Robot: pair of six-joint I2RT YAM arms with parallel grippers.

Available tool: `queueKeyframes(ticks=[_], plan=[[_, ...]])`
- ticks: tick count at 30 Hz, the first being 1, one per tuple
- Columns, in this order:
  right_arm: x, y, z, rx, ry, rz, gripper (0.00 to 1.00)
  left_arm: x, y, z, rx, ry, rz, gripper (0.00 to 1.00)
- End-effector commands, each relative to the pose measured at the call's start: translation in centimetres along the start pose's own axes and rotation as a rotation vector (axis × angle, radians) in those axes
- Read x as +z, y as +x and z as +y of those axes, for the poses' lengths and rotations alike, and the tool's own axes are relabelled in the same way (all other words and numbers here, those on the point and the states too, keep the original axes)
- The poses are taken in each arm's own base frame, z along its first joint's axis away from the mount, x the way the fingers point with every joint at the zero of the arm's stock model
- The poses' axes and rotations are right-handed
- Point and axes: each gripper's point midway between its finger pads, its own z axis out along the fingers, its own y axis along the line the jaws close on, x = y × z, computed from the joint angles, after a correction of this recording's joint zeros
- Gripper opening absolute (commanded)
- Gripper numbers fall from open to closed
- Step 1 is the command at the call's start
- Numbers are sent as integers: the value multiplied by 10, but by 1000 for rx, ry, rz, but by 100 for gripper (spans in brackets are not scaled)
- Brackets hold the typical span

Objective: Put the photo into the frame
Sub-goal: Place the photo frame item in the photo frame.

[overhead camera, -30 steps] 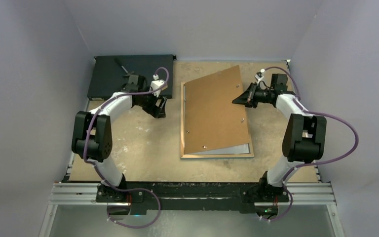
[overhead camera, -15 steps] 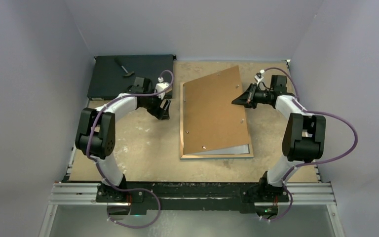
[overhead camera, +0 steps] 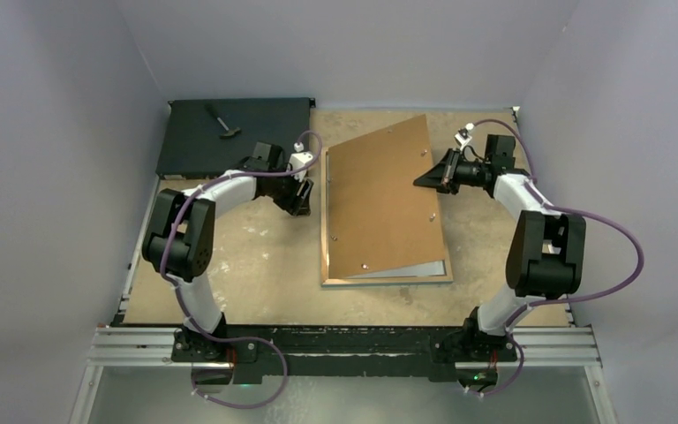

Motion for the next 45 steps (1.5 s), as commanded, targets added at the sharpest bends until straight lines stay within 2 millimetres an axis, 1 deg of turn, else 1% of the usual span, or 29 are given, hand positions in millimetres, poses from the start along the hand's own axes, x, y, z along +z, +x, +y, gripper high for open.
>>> queueKeyframes(ticks=[1, 4, 8, 20, 23, 28, 32, 34, 39, 45], plan=[[-11, -6, 40, -93, -91, -5, 0, 5, -4, 0, -7, 3, -22, 51], [-9, -3, 34, -80, -80, 0, 0, 6, -4, -1, -6, 9, -24, 50], [-6, -3, 25, -66, -59, 1, 0, 9, -2, -2, -6, 6, -25, 48], [4, 0, -12, -9, 25, 35, 0, 23, -5, -3, -2, 6, -41, 39], [7, -1, -16, -5, 30, 41, 0, 27, -5, -4, 2, 12, -40, 39], [8, -10, -13, -24, 23, 36, 0, 35, -1, 1, 1, 4, -30, 38], [11, -11, -14, -31, 17, 33, 0, 40, -1, 3, 2, 6, -28, 37], [16, -7, -16, -35, 15, 37, 0, 42, -1, 3, 1, 13, -28, 36], [30, 8, -27, -23, 14, 37, 0, 47, 1, 4, 4, 18, -16, 35], [36, 21, -40, -20, 27, 20, 0, 52, 7, 3, 14, 27, 4, 34]])
